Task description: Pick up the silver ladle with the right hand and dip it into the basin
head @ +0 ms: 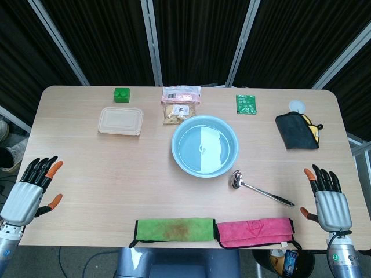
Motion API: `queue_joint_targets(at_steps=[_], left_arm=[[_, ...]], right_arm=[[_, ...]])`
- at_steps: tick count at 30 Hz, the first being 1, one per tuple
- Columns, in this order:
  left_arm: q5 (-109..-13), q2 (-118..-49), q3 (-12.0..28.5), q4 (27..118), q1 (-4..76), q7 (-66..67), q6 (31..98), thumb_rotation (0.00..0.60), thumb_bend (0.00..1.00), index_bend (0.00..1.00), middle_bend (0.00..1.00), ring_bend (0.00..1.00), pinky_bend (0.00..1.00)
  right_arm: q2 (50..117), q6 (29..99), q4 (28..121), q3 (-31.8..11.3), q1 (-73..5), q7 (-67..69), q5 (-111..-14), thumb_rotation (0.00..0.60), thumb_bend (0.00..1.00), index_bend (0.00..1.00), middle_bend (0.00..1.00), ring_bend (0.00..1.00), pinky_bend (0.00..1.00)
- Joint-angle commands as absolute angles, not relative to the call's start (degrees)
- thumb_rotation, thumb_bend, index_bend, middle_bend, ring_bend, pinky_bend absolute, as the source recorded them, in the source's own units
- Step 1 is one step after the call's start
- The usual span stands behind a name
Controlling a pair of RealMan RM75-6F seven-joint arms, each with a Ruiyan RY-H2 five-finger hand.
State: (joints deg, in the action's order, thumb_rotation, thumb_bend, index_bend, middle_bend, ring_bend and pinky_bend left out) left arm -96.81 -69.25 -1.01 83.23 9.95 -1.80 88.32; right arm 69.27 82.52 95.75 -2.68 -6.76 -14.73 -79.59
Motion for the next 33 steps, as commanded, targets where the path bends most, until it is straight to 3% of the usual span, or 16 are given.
queue_joint_targets(at_steps=[1,20,33], left_arm=[[-96.7,-69.2,-0.9,83.2,9.9,-1.9,88.6,0.600,0.32,0.01,0.00,0.00,0.00],[-97.4,-68.1,-0.9,82.9,10.0,-6.1,89.4,0.600,0.32,0.00,0.00,0.00,0.00],[-97.0,-68.4,-0.9,82.6,10.6,-6.2,88.0,0.600,0.32,0.00,0.00,0.00,0.00]], right_arm=[[69.3,82.1,95.6,-2.7,-6.9,-14.4,-79.8,0.600,0.08,0.03,0.00,0.00,0.00],[69.2,75.2,99.4,-2.9,-9.0,-19.8,-74.1,0.600,0.08,0.10,0.00,0.00,0.00],[74.6,59.6,92.2,-7.5,-18.4,-20.7,-61.1,0.600,0.10,0.37,0.00,0.00,0.00]])
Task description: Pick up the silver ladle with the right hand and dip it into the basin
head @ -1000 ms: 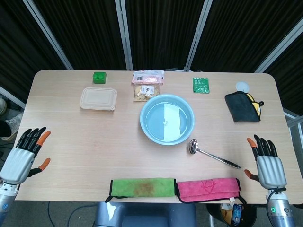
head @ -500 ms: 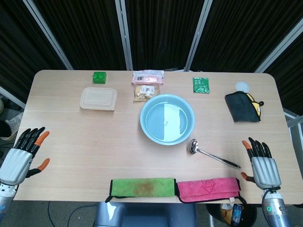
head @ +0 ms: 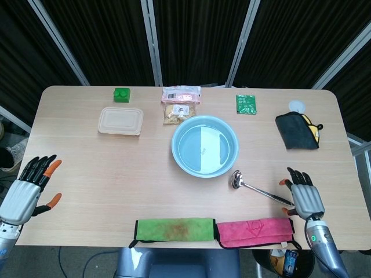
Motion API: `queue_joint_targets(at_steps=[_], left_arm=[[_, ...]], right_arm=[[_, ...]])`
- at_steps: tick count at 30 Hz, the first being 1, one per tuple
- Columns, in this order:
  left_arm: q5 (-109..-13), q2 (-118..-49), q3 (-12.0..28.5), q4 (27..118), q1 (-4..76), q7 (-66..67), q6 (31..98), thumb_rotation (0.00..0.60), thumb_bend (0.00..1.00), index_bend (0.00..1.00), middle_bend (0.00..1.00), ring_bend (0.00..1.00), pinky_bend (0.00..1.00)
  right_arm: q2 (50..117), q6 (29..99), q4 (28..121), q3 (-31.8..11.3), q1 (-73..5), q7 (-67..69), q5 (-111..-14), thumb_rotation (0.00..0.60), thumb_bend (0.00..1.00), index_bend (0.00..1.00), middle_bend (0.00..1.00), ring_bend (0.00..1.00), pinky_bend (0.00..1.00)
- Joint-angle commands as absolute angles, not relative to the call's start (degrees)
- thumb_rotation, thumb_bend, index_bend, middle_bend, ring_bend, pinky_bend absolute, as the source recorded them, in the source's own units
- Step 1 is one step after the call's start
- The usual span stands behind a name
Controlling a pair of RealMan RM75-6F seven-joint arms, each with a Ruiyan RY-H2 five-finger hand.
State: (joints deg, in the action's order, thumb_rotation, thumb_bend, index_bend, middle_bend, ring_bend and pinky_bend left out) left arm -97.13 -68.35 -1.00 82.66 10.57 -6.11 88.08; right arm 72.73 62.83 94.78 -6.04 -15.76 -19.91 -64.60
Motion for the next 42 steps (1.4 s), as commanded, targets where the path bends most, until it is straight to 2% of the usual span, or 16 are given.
queue_joint_targets(at_steps=[1,16,42], left_arm=[[-96.9,-68.4,-0.9,82.5,10.7,-6.2,87.9,0.600,0.32,0.00,0.00,0.00,0.00],[-96.9,-68.4,-0.8,81.6,11.2,-8.3,87.6,0.600,0.32,0.06,0.00,0.00,0.00],[-96.9,-67.9,-0.9,80.9,11.3,-10.8,88.1,0.600,0.31,0.07,0.00,0.00,0.00]], right_arm=[[74.9,59.0,91.6,-7.7,-18.9,-21.0,-60.4,0.600,0.10,0.38,0.00,0.00,0.00],[80.0,55.3,83.9,-7.5,-22.2,-20.3,-55.9,0.600,0.12,0.49,0.00,0.00,0.00],[86.3,51.9,77.4,-6.3,-25.2,-19.7,-53.8,0.600,0.17,0.49,0.00,0.00,0.00]])
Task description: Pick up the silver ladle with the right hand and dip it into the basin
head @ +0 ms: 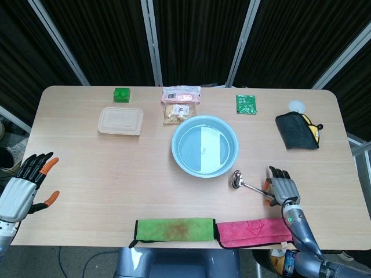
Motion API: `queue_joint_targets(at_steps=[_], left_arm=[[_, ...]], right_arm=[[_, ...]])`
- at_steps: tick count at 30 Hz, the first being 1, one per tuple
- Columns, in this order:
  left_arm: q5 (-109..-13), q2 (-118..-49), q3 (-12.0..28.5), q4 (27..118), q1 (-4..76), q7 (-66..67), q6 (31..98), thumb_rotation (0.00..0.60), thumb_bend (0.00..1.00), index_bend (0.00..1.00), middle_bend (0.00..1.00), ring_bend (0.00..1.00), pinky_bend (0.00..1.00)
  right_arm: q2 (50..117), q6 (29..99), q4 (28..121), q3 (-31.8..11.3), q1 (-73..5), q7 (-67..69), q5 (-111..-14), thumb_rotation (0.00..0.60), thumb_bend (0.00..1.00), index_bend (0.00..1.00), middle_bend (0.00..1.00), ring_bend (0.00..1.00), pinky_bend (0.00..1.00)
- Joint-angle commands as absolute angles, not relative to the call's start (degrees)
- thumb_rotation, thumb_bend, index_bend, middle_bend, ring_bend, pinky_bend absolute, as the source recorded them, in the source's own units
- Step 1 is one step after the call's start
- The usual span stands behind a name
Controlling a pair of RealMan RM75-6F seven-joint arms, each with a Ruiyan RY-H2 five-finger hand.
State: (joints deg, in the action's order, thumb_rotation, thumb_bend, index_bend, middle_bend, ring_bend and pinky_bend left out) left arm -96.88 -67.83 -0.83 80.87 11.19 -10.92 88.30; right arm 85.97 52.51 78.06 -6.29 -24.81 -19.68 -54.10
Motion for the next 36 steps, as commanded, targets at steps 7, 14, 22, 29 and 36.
queue_joint_targets(at_steps=[7,14,22,29,36], left_arm=[[-96.3,-67.9,-0.7,80.9,11.3,-10.4,87.7,0.600,0.32,0.07,0.00,0.00,0.00],[-96.1,-68.1,-0.7,80.9,11.5,-9.9,87.2,0.600,0.31,0.08,0.00,0.00,0.00],[-96.1,-68.1,-0.7,80.9,11.6,-9.8,87.1,0.600,0.32,0.08,0.00,0.00,0.00],[-96.3,-67.9,-0.8,80.8,11.5,-10.5,87.4,0.600,0.31,0.08,0.00,0.00,0.00],[-96.3,-67.6,-0.8,80.7,11.4,-11.1,87.8,0.600,0.31,0.08,0.00,0.00,0.00]], right_arm=[[87.2,50.8,75.5,-6.4,-26.1,-19.4,-53.0,0.600,0.18,0.49,0.00,0.00,0.00],[87.6,49.8,74.4,-6.2,-26.4,-18.7,-52.7,0.600,0.18,0.47,0.00,0.00,0.00],[88.3,48.8,72.8,-5.9,-26.6,-17.7,-52.5,0.600,0.20,0.47,0.00,0.00,0.00],[89.6,49.0,71.5,-5.7,-26.8,-17.8,-52.4,0.600,0.30,0.55,0.00,0.00,0.00],[90.4,49.6,70.8,-5.5,-26.7,-17.8,-52.8,0.600,0.38,0.59,0.00,0.00,0.00]])
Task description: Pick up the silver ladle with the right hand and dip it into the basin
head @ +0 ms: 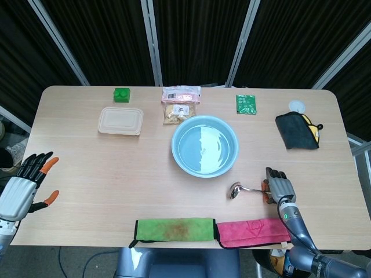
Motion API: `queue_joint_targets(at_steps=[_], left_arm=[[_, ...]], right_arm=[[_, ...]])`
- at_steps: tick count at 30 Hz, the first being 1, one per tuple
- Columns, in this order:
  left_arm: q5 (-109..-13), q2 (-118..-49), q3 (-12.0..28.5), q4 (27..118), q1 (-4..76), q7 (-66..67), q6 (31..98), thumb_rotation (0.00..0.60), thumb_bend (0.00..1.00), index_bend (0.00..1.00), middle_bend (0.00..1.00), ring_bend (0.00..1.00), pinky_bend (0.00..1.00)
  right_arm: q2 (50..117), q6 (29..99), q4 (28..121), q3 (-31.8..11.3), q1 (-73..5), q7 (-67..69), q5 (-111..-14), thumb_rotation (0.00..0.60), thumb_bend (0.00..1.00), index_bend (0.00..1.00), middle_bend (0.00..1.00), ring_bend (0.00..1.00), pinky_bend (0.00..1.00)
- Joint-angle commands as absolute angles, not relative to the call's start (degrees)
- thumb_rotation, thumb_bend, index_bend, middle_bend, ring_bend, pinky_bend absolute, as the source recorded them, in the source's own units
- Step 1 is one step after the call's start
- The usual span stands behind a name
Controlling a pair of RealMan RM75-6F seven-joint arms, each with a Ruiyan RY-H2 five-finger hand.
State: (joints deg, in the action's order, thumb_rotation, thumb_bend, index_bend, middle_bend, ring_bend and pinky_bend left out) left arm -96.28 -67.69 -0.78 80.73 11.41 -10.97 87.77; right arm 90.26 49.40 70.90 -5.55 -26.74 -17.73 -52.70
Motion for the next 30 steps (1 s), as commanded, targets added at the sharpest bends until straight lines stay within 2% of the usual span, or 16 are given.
queue_joint_targets(at_steps=[1,19,30], left_arm=[[-96.3,-67.6,-0.8,80.7,11.4,-11.1,87.9,0.600,0.31,0.08,0.00,0.00,0.00],[-97.5,-67.4,-1.2,80.9,11.1,-11.3,88.9,0.600,0.32,0.09,0.00,0.00,0.00],[-98.8,-67.8,-1.9,81.1,11.1,-10.0,89.1,0.600,0.32,0.09,0.00,0.00,0.00]], right_arm=[[90.4,49.7,70.8,-5.5,-26.6,-17.8,-52.8,0.600,0.39,0.60,0.00,0.00,0.00],[85.8,55.9,77.6,-5.0,-24.7,-20.8,-54.3,0.600,0.48,0.67,0.01,0.00,0.00],[77.5,62.4,86.3,-3.9,-21.2,-22.2,-56.4,0.600,0.57,0.71,0.04,0.00,0.00]])
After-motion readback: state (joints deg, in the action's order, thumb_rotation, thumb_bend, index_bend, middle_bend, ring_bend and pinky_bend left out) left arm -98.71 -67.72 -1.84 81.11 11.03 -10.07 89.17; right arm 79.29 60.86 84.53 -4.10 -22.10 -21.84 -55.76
